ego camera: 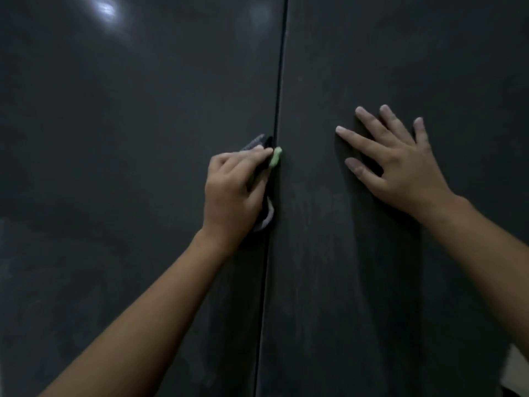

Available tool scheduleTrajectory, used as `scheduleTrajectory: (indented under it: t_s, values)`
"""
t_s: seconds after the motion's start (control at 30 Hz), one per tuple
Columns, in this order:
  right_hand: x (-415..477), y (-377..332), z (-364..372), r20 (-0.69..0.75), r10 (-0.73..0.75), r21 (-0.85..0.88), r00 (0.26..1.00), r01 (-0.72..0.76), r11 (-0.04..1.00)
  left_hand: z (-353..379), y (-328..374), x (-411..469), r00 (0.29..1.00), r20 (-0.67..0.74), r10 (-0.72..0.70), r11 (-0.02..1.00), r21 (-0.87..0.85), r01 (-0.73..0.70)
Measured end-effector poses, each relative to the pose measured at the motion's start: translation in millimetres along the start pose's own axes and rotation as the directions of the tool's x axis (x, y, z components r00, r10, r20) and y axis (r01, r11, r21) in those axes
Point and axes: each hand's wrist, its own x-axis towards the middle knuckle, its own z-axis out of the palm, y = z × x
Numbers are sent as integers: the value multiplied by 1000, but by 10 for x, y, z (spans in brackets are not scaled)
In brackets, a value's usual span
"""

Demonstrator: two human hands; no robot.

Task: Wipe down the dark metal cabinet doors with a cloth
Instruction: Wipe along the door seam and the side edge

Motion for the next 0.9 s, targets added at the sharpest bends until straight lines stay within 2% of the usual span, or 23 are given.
scheduleTrajectory:
  t_s: [0.07,0.1,0.2,0.3,0.4,0.53,0.7,0.9]
  values:
    - [-43,-24,35,-9,19,1,1000,-19,1000,147,170,104,988,-42,-148,988,-61,145]
    - [-59,-37,50,-17,32,7,999,-32,999,231,265,132,990,-28,-138,988,-76,136]
    - [-120,0,54,-37,126,61,991,-124,990,474,482,32,993,108,53,995,-94,-43]
    - [-275,78,44,-34,240,80,970,-237,968,578,638,-369,918,292,266,963,-114,-243]
    - [-447,120,16,1,321,108,947,-319,942,543,642,-812,872,330,362,932,-156,-328]
    - [-612,206,-95,64,330,62,942,-334,941,604,525,-829,917,245,313,946,-162,-280]
    - [-635,394,-229,84,269,-54,959,-265,963,625,481,80,983,40,180,981,-85,-176]
    - [-664,650,-200,41,194,-57,980,-192,980,562,325,979,982,-180,-58,998,1,59]
